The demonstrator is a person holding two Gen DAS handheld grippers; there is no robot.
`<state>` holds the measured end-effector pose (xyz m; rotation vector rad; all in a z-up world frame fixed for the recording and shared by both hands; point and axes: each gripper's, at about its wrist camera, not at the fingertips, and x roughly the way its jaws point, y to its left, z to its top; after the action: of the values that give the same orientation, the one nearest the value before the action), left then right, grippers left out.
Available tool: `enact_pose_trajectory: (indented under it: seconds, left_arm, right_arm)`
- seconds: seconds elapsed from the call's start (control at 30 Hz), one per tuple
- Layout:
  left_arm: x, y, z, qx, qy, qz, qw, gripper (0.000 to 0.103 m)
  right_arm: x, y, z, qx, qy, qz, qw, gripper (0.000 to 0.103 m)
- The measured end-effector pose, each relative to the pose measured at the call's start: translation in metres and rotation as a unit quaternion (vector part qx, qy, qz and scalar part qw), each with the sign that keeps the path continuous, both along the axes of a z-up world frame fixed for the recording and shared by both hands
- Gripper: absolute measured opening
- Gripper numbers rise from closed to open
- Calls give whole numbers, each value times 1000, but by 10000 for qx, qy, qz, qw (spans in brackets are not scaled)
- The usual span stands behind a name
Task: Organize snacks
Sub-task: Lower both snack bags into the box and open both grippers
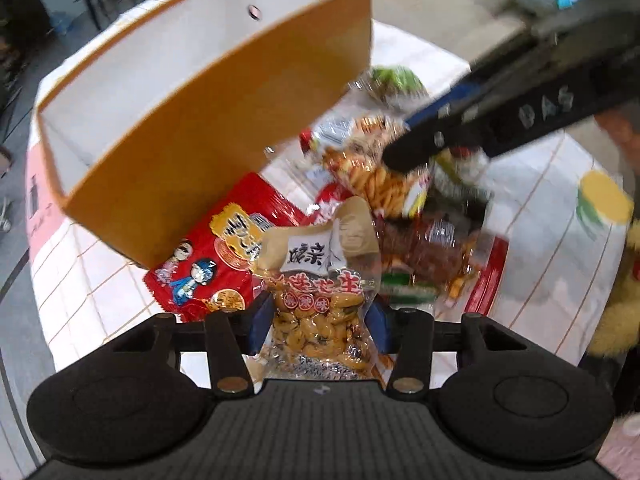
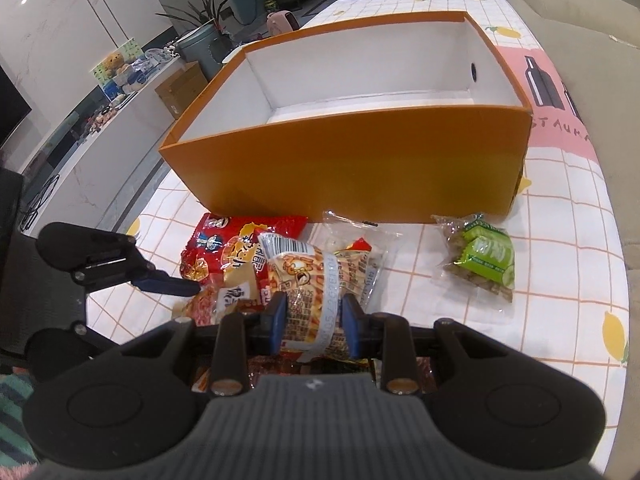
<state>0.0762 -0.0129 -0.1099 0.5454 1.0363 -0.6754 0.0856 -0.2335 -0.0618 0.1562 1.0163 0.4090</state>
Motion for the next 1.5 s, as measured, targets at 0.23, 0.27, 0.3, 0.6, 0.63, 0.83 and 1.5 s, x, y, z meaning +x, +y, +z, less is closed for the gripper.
enact_pose_trajectory:
  seconds: [0.23,0.27,0.3,0.6,0.63,0.83,1.5]
  left_arm:
    - [2,9,21,-139,-351,791,9962,24]
    - [4,10,21,-86,-350,874,9955,24]
    - [6,10,18,-35,-327,930,9951,24]
    - [13,4,8,668,-506,1280,9882,41]
    - [13,2,7,716,-545,1333,9870,41]
    - [8,4,16,537,-953,1574,9815,21]
    - [23,29,112,-1002,-1283,1950,9672,19]
  right_arm:
    - [1,2,6,-45,-108,55,9999,27]
    - [1,1,6,-38,-112,53,9999,27]
    - [1,1,7,-39,-119,57,9999,27]
    - [1,6,4,-56,-71,96,9999,27]
    - [1,6,4,-54,-71,97,9999,27]
    - [1,7,4,-61,-77,111,9999,27]
    - [19,3,68,131,-810,87,9966,26]
